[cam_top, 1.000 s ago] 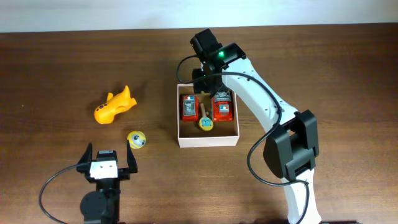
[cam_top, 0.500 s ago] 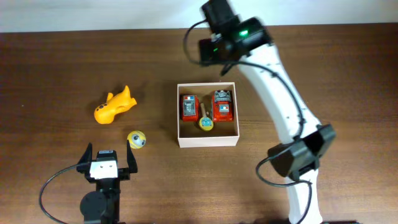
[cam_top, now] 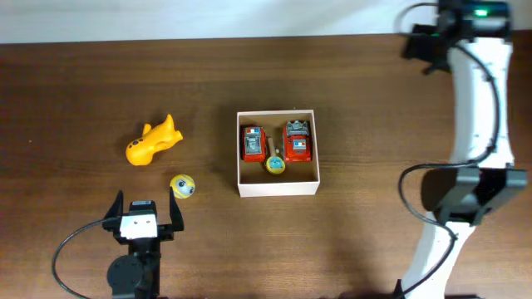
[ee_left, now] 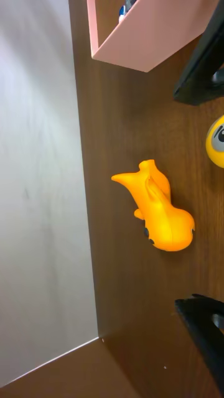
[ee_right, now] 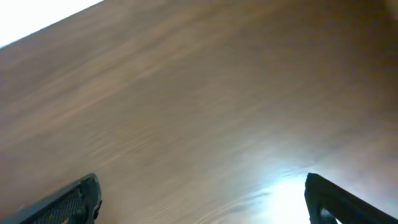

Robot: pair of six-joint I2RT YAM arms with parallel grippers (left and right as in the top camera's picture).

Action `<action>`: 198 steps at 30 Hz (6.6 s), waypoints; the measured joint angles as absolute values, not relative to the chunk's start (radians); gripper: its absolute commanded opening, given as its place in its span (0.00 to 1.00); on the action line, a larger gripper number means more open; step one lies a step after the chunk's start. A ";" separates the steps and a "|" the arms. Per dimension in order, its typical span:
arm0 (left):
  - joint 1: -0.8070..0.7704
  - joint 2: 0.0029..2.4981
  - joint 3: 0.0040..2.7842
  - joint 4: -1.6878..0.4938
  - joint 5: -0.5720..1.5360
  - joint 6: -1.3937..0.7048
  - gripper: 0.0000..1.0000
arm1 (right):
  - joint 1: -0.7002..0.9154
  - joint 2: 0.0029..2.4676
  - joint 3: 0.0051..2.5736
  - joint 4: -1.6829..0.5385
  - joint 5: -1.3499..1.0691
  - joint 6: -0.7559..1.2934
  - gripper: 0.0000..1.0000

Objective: Pack container

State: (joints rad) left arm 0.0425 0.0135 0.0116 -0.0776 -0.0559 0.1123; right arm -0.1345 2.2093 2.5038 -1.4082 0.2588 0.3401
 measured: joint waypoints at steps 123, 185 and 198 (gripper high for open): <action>-0.040 1.845 1.254 -0.641 -0.252 -0.470 0.59 | -0.262 2.210 2.503 -1.444 0.088 0.340 0.99; -0.040 1.921 1.406 -0.757 -0.350 -0.465 0.47 | -0.262 2.210 2.503 -1.444 0.088 0.341 0.99; -0.028 1.949 1.406 -0.706 -0.361 -0.461 0.46 | -0.262 2.210 2.503 -1.444 0.088 0.340 0.99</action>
